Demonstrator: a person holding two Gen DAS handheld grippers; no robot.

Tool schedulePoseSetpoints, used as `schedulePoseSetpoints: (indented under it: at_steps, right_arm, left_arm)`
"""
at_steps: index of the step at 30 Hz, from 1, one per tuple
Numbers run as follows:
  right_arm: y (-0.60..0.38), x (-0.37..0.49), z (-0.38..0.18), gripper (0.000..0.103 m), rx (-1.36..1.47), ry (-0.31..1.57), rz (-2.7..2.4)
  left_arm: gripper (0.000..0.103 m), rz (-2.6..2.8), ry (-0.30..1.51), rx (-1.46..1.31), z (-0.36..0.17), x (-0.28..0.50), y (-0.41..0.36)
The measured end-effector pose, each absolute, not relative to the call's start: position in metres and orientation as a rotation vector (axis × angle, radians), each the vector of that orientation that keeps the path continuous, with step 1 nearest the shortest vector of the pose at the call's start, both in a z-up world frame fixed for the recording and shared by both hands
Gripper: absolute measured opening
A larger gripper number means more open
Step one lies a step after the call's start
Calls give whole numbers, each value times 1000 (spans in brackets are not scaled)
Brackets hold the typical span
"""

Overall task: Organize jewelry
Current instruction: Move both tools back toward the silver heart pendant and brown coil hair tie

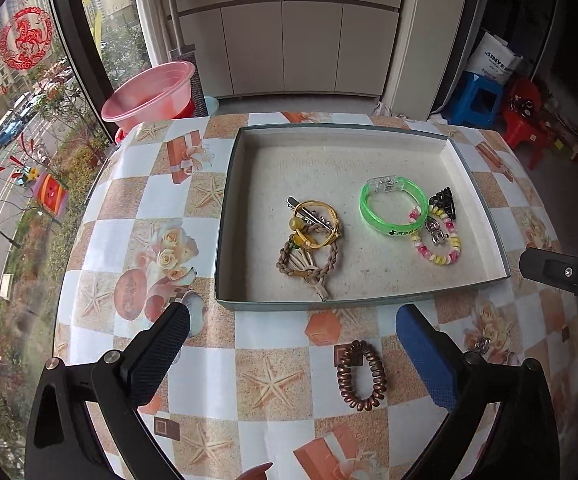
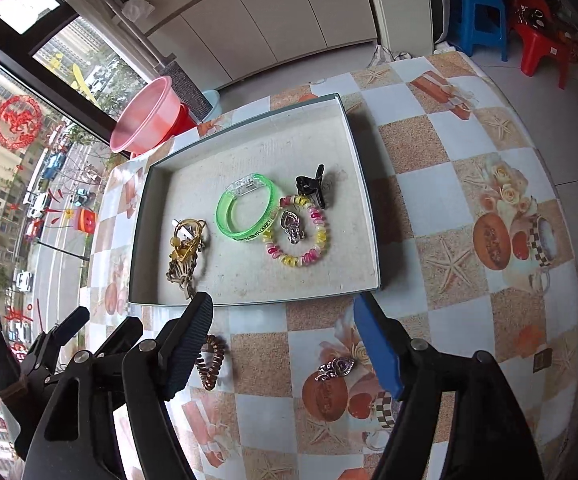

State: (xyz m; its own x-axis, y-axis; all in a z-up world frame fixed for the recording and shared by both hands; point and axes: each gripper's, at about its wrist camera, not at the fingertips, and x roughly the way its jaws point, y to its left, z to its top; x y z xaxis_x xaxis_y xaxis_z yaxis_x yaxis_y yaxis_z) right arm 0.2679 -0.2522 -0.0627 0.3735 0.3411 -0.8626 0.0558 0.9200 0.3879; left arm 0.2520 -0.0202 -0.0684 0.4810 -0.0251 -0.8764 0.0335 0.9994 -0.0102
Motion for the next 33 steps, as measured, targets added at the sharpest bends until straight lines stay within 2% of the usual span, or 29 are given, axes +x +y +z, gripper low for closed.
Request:
schedulePoseSetpoints:
  at_steps: [9,19,21,22,33]
  right_arm:
    - [-253,227,-68,87,397,1196,165]
    - [-262,191,-77,89,443,1191,135]
    - [-262,185,-80,94,447,1204,135]
    - [-262,182,-83,103,452,1219,138]
    - [-259,158,-103,103,361,1306,99]
  left_arm:
    - [103,-110,1111,10,-75,203,-24]
    - [103,-84,1136,50,-84,171,-19]
    - [103,-82,1140,55,-86,167,-18]
    - [103,-81,1142,56,-87,166,-18]
    - [103,-67,1201,8,-105,159,-9]
